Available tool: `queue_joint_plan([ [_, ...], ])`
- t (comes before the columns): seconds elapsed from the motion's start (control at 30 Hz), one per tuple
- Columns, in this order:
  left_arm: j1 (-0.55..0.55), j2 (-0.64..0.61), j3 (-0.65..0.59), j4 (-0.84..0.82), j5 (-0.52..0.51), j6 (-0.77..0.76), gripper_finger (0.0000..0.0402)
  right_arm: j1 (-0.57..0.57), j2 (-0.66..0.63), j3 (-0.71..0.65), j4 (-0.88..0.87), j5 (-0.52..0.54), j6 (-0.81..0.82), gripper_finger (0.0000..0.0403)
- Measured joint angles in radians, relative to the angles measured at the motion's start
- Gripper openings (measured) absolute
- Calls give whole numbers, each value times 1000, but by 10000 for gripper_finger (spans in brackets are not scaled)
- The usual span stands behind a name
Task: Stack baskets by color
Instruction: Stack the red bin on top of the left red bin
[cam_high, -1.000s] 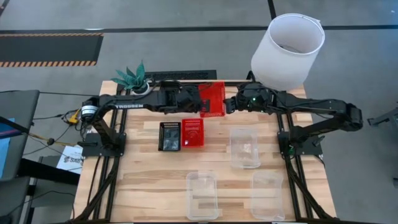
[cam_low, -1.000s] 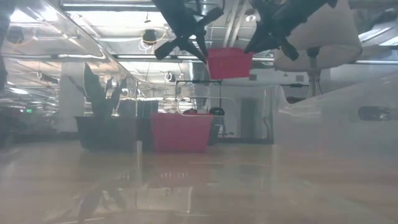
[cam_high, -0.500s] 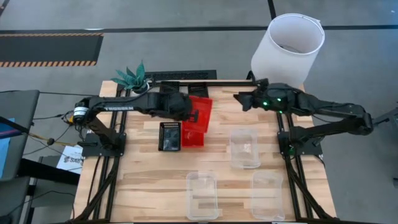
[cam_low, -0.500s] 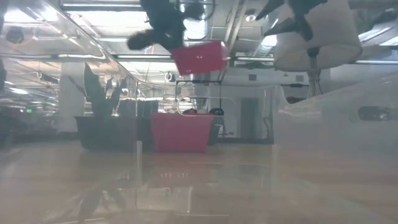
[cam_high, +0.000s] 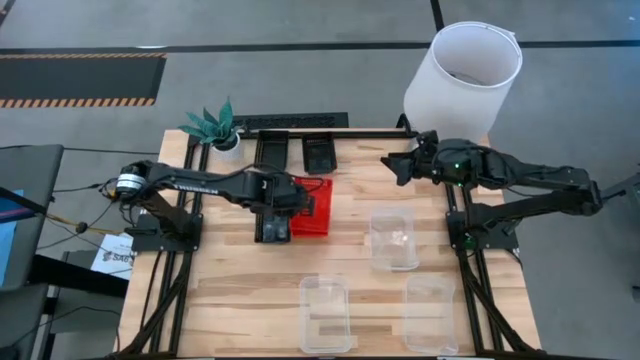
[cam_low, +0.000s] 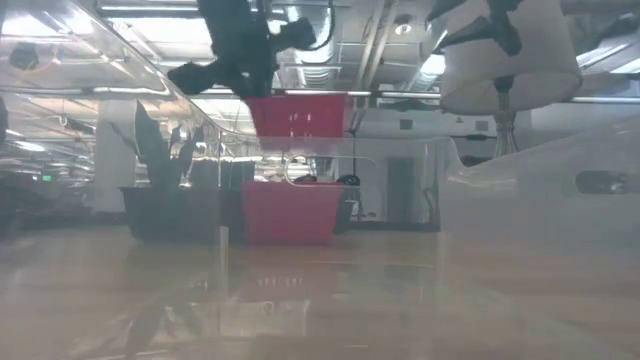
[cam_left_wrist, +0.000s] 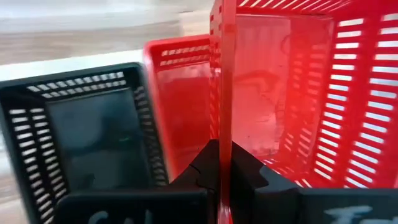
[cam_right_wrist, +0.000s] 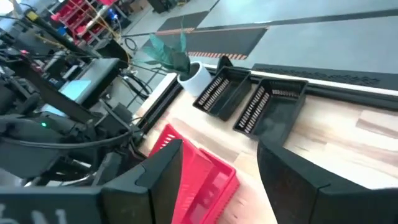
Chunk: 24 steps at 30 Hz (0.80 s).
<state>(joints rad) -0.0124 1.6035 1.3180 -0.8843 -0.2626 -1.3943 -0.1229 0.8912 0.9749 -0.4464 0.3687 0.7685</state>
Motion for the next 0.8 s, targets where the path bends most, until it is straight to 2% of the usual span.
queue_joint_plan([
  [0.27, 25, 0, -86, 97, 31, -7, 0, 6, 2, 0, -6, -3, 0, 226],
  [0.8, 42, 2, -147, 129, 103, -44, 0, 5, 2, 0, -13, -3, 0, 223],
])
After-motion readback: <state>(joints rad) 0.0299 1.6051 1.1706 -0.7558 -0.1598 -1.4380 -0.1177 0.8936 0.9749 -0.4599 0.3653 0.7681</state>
